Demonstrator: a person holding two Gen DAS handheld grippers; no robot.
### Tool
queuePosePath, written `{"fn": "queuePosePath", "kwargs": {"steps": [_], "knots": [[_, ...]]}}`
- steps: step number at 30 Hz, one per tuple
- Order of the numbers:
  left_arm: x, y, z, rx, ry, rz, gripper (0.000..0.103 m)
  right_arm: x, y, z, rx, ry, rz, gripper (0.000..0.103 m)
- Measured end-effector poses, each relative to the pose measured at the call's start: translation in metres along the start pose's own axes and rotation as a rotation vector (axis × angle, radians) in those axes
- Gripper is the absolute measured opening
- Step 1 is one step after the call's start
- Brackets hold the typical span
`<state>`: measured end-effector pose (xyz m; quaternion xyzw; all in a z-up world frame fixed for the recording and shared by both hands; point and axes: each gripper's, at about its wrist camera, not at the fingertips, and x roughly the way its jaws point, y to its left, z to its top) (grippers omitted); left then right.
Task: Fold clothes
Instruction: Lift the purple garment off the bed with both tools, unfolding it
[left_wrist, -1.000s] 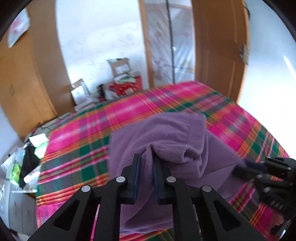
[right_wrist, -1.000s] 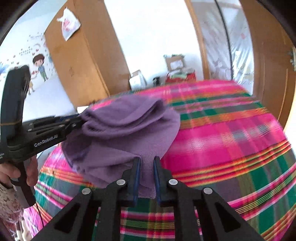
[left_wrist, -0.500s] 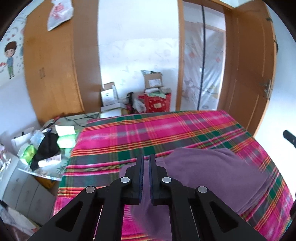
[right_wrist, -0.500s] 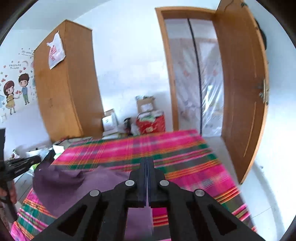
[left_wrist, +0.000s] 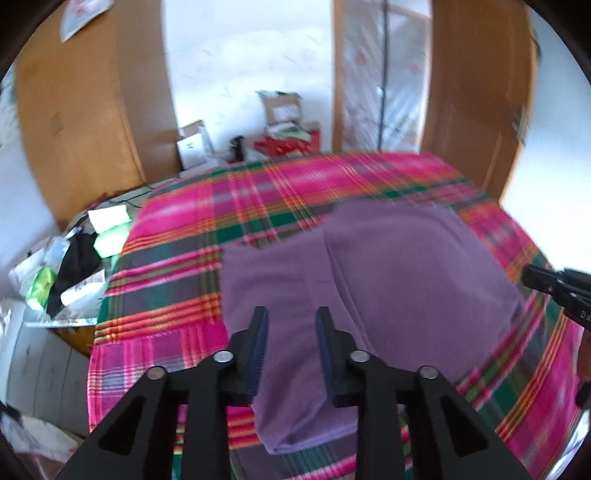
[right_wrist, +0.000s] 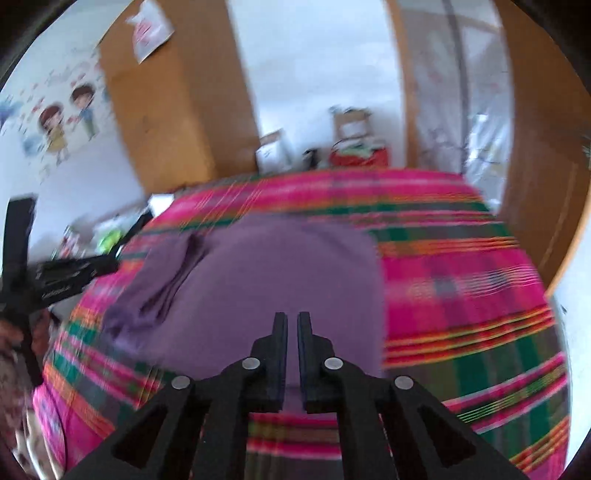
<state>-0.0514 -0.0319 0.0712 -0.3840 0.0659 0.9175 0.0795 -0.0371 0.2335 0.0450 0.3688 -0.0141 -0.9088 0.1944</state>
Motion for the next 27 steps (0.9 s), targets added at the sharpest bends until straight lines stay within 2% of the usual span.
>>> {"fn": "queuePosePath", "kwargs": {"steps": [4,7,10,14,16,17,18,22,23,24,26,27], "knots": [[0.001,-0.017,-0.012,0.094,0.002,-0.009,0.035,0.012,0.029,-0.012,-0.09,0.032,0.042,0.026],[0.002,-0.028,-0.02,0.157,0.009,-0.045,0.041,0.015,0.049,-0.016,-0.15,0.031,0.088,0.034],[0.007,-0.039,-0.028,0.219,0.032,-0.052,0.043,0.022,0.065,-0.021,-0.221,0.045,0.101,0.036],[0.02,-0.04,-0.029,0.231,0.058,-0.039,0.043,0.033,0.08,-0.027,-0.304,0.07,0.07,0.038],[0.029,-0.039,-0.029,0.236,0.076,-0.01,0.044,0.038,0.085,-0.029,-0.341,0.083,0.045,0.038],[0.032,-0.038,-0.028,0.245,0.08,-0.001,0.05,0.04,0.088,-0.03,-0.358,0.088,0.032,0.038],[0.035,-0.038,-0.028,0.252,0.085,0.005,0.051,0.042,0.089,-0.031,-0.368,0.09,0.021,0.038],[0.035,-0.024,-0.025,0.195,0.078,-0.042,0.051,0.05,0.094,-0.031,-0.404,0.101,-0.027,0.038],[0.033,-0.021,-0.025,0.176,0.069,-0.048,0.046,0.051,0.094,-0.031,-0.402,0.099,-0.032,0.035],[0.032,-0.017,-0.024,0.159,0.062,-0.039,0.035,0.051,0.095,-0.031,-0.4,0.097,-0.036,0.033],[0.029,-0.005,-0.021,0.119,0.05,-0.024,0.032,0.051,0.094,-0.029,-0.384,0.091,-0.035,0.019],[0.028,0.001,-0.02,0.097,0.045,-0.019,0.031,0.05,0.093,-0.027,-0.374,0.091,-0.027,0.016]]}}
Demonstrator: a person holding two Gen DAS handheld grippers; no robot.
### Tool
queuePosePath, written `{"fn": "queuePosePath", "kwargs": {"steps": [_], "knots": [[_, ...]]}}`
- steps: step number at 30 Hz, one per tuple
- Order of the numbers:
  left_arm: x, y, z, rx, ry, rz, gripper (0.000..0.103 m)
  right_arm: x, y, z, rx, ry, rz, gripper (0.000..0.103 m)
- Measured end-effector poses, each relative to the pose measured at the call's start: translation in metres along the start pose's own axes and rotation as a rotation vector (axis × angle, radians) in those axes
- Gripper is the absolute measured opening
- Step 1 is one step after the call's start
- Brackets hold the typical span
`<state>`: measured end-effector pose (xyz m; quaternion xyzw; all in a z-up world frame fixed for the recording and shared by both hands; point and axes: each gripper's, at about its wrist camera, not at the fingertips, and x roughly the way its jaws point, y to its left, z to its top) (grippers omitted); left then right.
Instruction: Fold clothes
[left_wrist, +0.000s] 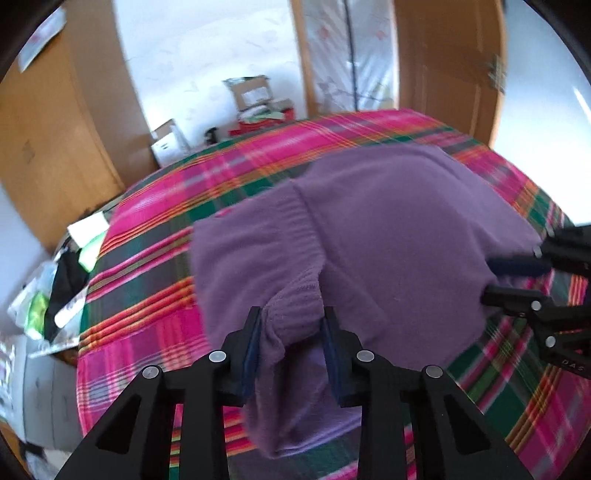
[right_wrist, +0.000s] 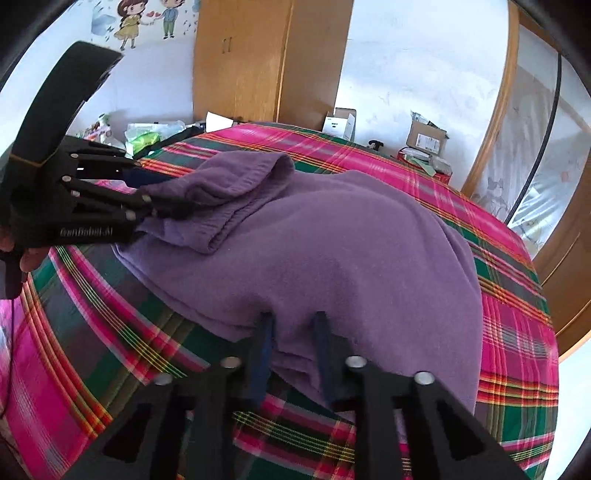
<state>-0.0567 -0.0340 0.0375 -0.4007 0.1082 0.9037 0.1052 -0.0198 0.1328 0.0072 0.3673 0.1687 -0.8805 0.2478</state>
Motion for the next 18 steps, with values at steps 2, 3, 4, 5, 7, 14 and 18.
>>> {"fn": "queuePosePath", "kwargs": {"steps": [2,3,4,5,7,14,18], "knots": [[-0.003,0.014,-0.001,-0.045,-0.009,0.009,0.031,-0.003,-0.002,0.001,0.02,-0.012,0.007,0.01],[-0.004,0.02,-0.001,-0.062,-0.014,0.02,0.03,-0.005,-0.002,0.002,0.029,-0.018,0.011,0.009],[-0.005,0.027,-0.001,-0.08,-0.02,0.03,0.03,-0.007,-0.004,0.003,0.043,-0.026,0.013,0.009],[-0.008,0.033,-0.002,-0.1,-0.027,0.039,0.03,-0.008,-0.006,0.004,0.057,-0.034,0.015,0.008],[-0.012,0.048,-0.002,-0.141,-0.04,0.049,0.03,-0.014,-0.014,0.006,0.11,-0.051,0.034,0.008],[-0.029,0.085,-0.011,-0.26,-0.072,0.062,0.03,-0.042,-0.036,0.018,0.226,-0.149,0.008,0.005],[-0.044,0.091,-0.017,-0.313,-0.103,0.013,0.029,-0.062,-0.043,0.025,0.263,-0.214,-0.034,0.005]]}}
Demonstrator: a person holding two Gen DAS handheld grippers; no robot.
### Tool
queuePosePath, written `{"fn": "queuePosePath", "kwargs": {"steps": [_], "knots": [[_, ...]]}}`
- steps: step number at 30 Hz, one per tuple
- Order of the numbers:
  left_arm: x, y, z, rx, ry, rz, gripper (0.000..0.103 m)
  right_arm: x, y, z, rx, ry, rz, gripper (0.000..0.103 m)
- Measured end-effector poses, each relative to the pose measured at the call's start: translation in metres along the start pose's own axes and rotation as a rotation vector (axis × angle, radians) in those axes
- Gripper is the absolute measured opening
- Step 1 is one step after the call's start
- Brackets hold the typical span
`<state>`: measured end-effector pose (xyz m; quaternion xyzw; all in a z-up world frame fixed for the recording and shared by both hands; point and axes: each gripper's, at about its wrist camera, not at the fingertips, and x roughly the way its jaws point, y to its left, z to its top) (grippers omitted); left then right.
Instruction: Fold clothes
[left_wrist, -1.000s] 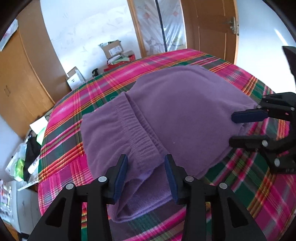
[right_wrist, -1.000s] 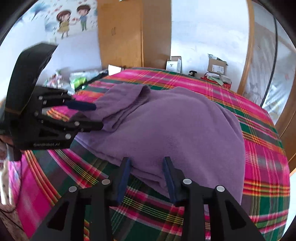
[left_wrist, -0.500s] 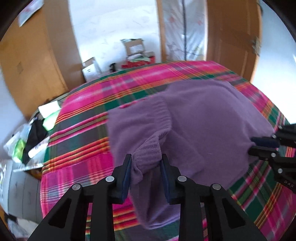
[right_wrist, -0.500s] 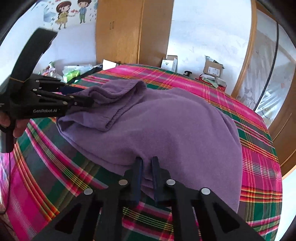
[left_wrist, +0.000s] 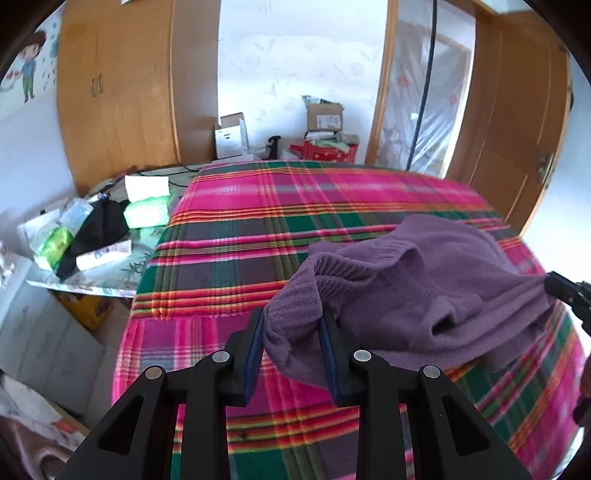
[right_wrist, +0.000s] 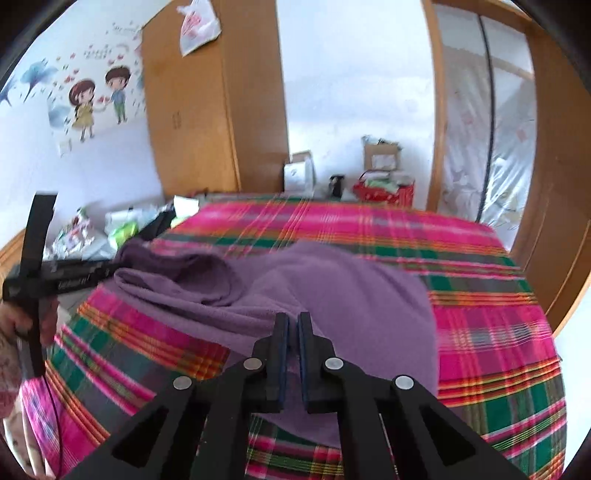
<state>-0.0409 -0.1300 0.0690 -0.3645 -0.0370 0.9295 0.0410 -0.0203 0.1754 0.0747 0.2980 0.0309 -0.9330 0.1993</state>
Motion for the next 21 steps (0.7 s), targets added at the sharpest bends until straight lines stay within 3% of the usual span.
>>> {"fn": "queuePosePath", "kwargs": {"steps": [6,10,15,21], "knots": [[-0.033,-0.007,-0.006,-0.069,-0.052,-0.076,0.029,-0.041,-0.011,0.02,0.04,-0.108,-0.051,0.003],[-0.055,-0.015,-0.028,-0.123,-0.043,-0.155,0.029,-0.059,-0.018,0.017,0.027,-0.112,-0.084,0.003],[-0.052,-0.027,-0.071,-0.149,0.063,-0.199,0.03,-0.051,-0.029,-0.011,0.031,-0.019,-0.116,0.004],[-0.042,-0.034,-0.088,-0.138,0.131,-0.153,0.03,-0.026,-0.042,-0.047,0.074,0.101,-0.123,0.004]]}}
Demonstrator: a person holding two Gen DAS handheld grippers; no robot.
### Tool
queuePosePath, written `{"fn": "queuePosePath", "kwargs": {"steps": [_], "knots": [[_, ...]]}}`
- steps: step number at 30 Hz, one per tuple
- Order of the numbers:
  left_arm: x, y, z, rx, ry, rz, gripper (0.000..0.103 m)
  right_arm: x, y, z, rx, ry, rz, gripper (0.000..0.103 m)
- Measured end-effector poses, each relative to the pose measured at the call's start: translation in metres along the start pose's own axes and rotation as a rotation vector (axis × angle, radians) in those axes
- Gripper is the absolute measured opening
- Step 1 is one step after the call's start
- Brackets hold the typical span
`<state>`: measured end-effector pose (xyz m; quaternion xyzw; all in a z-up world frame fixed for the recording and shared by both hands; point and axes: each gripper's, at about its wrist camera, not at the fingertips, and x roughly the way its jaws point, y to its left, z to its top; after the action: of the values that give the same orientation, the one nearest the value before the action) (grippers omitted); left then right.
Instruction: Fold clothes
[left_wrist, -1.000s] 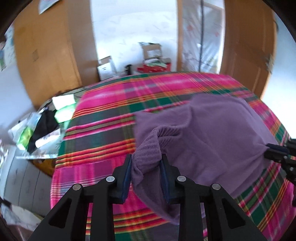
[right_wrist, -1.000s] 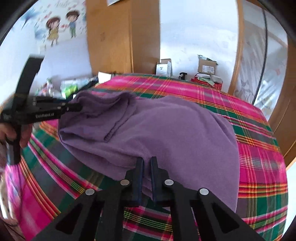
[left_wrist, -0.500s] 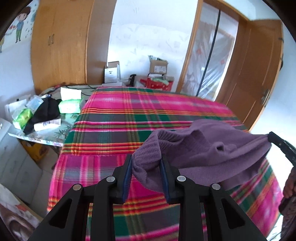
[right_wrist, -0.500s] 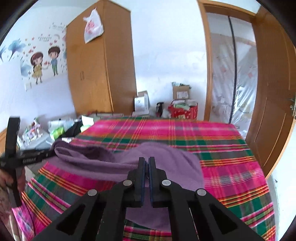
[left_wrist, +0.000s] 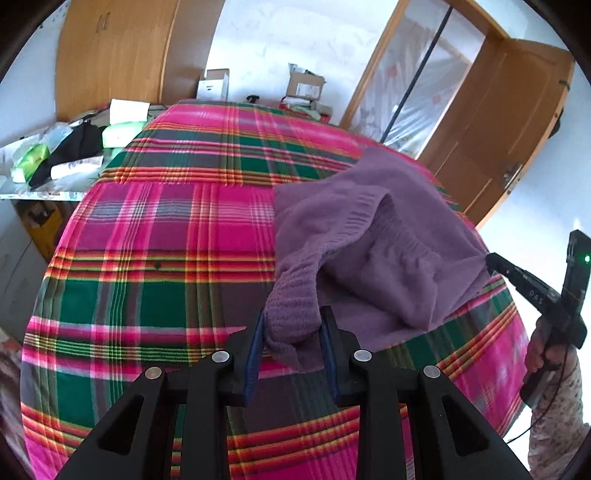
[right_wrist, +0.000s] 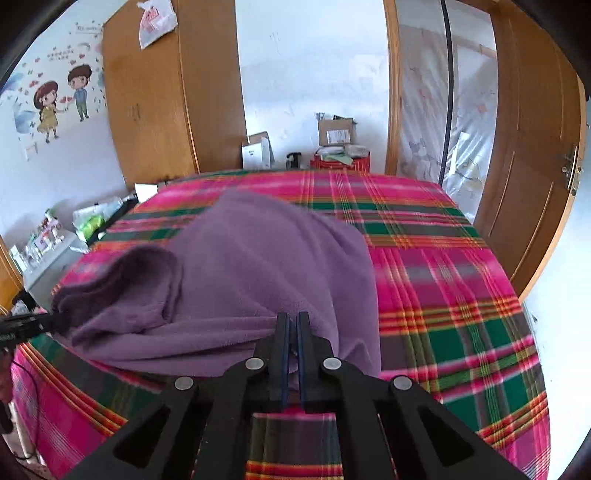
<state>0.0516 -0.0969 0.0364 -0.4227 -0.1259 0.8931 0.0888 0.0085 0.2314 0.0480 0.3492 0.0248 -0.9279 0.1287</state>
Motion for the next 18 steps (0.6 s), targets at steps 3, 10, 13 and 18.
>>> {"fn": "queuePosePath", "kwargs": {"steps": [3,10,13,18], "knots": [[-0.001,-0.002,-0.001,0.012,0.009,0.038,0.032,0.006,-0.003,-0.011,-0.005,0.033,0.005,0.004],[-0.013,0.002,0.001,0.05,0.005,0.164,0.032,0.015,-0.02,-0.031,0.044,0.117,0.043,0.004],[-0.02,-0.019,0.013,0.106,-0.012,0.127,0.032,0.01,-0.025,-0.034,0.076,0.103,0.055,0.004],[-0.018,-0.065,0.023,0.244,-0.029,0.096,0.045,-0.001,-0.03,-0.036,0.111,0.071,0.087,0.004]]}}
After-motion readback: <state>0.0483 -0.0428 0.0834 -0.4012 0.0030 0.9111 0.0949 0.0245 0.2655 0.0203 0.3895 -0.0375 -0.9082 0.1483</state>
